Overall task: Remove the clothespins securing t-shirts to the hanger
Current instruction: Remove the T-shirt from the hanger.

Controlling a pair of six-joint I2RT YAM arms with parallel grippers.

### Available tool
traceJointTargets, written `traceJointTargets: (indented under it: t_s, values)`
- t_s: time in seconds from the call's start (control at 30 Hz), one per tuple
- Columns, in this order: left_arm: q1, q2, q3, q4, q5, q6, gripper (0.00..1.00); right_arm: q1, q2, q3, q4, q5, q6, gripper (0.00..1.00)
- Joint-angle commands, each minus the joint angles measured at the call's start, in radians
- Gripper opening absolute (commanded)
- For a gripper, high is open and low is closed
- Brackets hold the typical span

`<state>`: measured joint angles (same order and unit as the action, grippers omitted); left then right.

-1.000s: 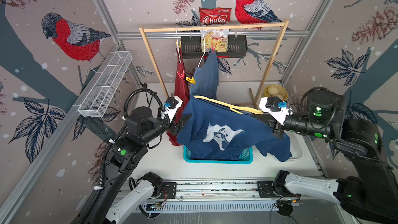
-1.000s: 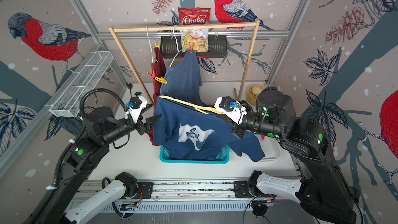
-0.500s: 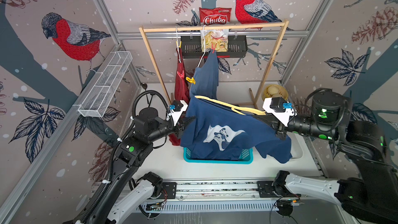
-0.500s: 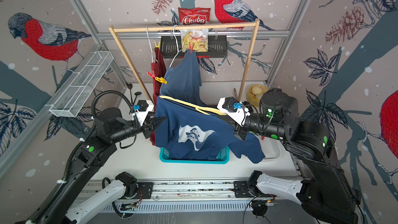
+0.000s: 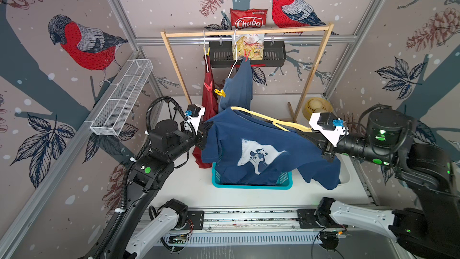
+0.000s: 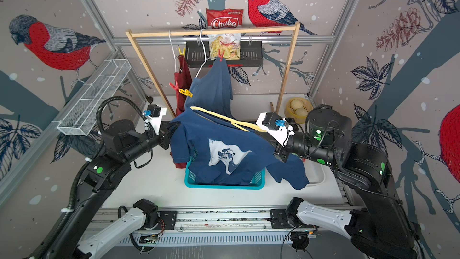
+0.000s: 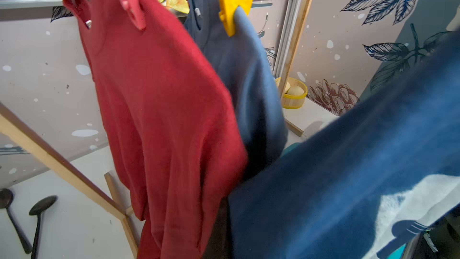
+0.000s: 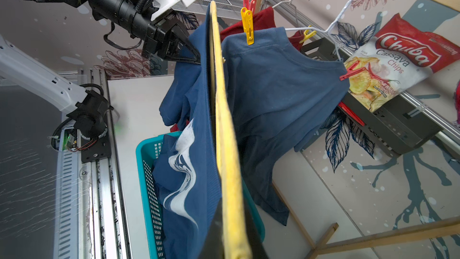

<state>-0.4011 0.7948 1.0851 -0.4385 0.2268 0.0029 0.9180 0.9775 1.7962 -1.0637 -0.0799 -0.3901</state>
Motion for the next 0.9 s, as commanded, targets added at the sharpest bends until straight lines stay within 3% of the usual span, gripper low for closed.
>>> traceJointTargets:
  t_s: [0.0, 0.17, 0.4, 0.53, 0.63, 0.87]
  values:
    - [0.026, -0.014, -0.027, -0.018, -0.048, -0.056, 0.0, 0.001, -0.04, -0.008, 0.14, 0.057, 0.005, 0.0]
    - [0.028, -0.015, -0.029, 0.004, 0.014, -0.082, 0.0, 0.001, -0.036, -0.019, 0.142, 0.038, 0.01, 0.0]
    - [0.002, -0.018, 0.004, 0.098, 0.216, -0.121, 0.0, 0.001, 0.049, -0.017, 0.139, 0.028, 0.001, 0.0]
    - [-0.169, -0.02, 0.04, 0.158, 0.153, -0.074, 0.0, 0.002, 0.132, 0.065, 0.157, -0.03, -0.012, 0.0]
    - [-0.279, 0.0, 0.054, 0.173, 0.168, -0.013, 0.0, 0.004, 0.164, 0.115, 0.198, -0.048, -0.038, 0.0]
    - [-0.37, 0.081, 0.053, 0.224, 0.272, 0.041, 0.0, 0.004, 0.213, 0.213, 0.218, -0.082, -0.065, 0.0]
